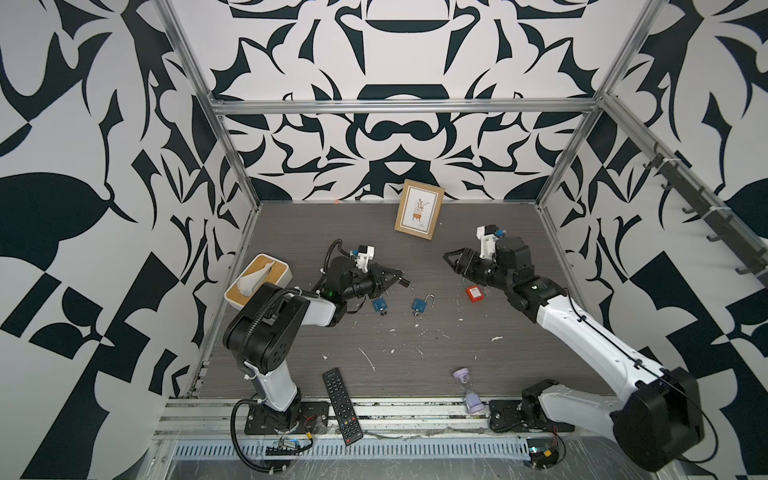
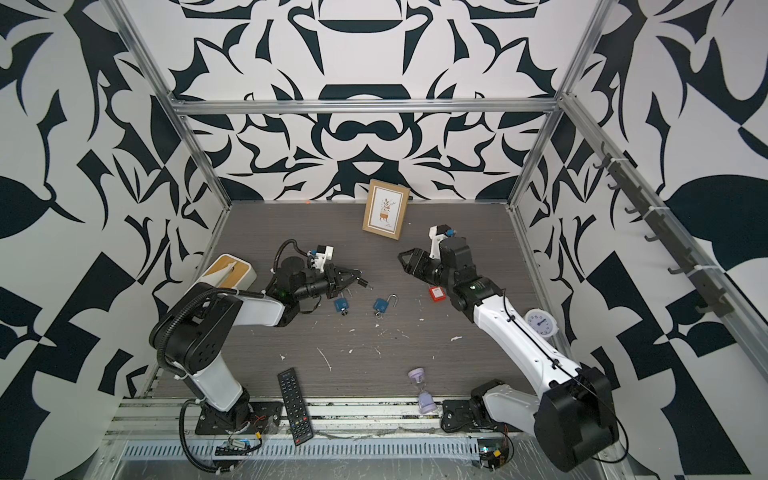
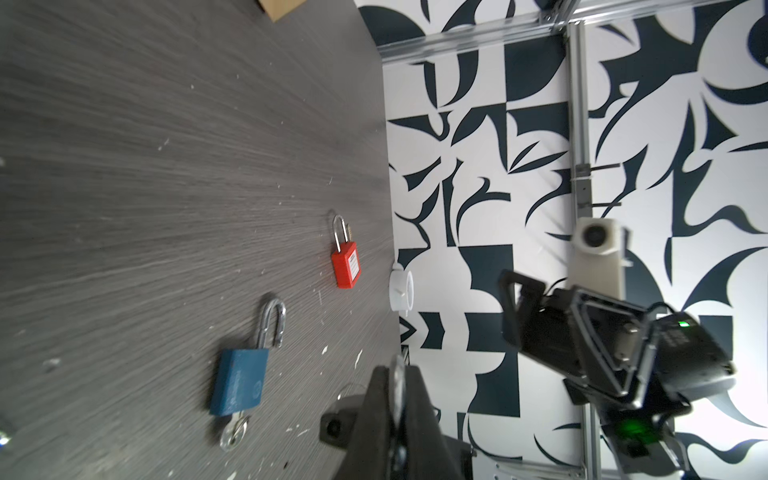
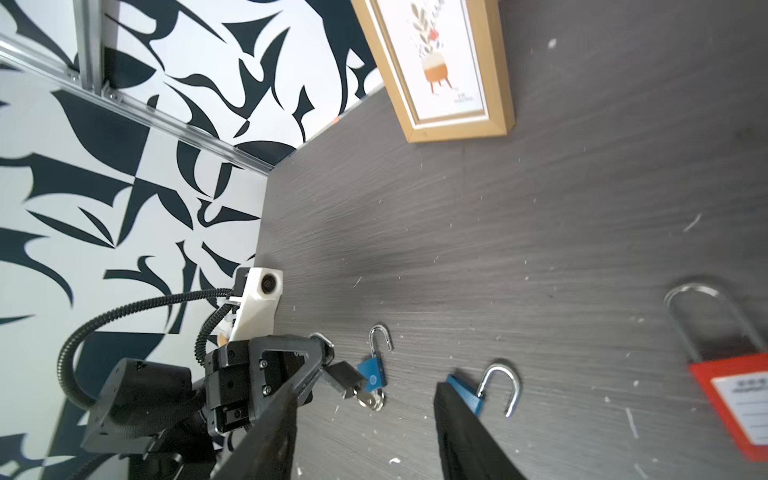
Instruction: Lock with the key
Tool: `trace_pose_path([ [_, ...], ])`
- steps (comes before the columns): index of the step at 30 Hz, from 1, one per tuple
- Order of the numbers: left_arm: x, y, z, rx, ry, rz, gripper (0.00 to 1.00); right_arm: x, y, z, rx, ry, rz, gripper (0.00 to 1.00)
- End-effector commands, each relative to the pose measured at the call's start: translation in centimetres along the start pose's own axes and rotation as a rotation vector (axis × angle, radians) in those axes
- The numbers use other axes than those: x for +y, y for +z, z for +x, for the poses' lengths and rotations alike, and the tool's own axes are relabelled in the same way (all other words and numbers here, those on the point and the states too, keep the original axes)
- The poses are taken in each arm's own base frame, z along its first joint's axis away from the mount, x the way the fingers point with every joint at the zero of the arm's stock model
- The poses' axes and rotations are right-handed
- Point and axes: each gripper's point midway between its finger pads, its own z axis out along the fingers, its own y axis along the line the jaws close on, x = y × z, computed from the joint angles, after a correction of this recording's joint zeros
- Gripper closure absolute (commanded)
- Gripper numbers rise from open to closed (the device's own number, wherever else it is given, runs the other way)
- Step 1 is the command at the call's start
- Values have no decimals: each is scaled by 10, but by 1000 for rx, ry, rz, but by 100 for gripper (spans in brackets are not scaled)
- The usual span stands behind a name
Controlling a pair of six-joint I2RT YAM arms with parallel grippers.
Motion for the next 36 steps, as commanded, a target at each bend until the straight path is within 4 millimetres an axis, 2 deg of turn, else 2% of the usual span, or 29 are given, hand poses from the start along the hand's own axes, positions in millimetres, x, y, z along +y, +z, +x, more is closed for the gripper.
trace_pose_path([
  [1,-19,-1,-16,-76,-19,73,100,40,-7,13,60,30,-183,45],
  [8,-29,-1,-16,-61,-100,82,100,48,-27,24,-74,-478,-280,51],
  [10,-29,-4,-13,-63,-135,75,100,47,-22,28,-83,-583,-275,53],
  [16,-34,-11,-6,-55,-175,69,100,63,-2,43,-133,-848,-337,57],
  [22,-45,-12,-1,-26,-192,100,100,76,10,43,-194,-915,-424,56],
  [26,-50,-11,0,-20,-199,131,100,76,20,47,-194,-942,-417,56],
  [36,-51,-5,1,-7,-217,168,100,76,37,50,-148,-934,-442,65],
])
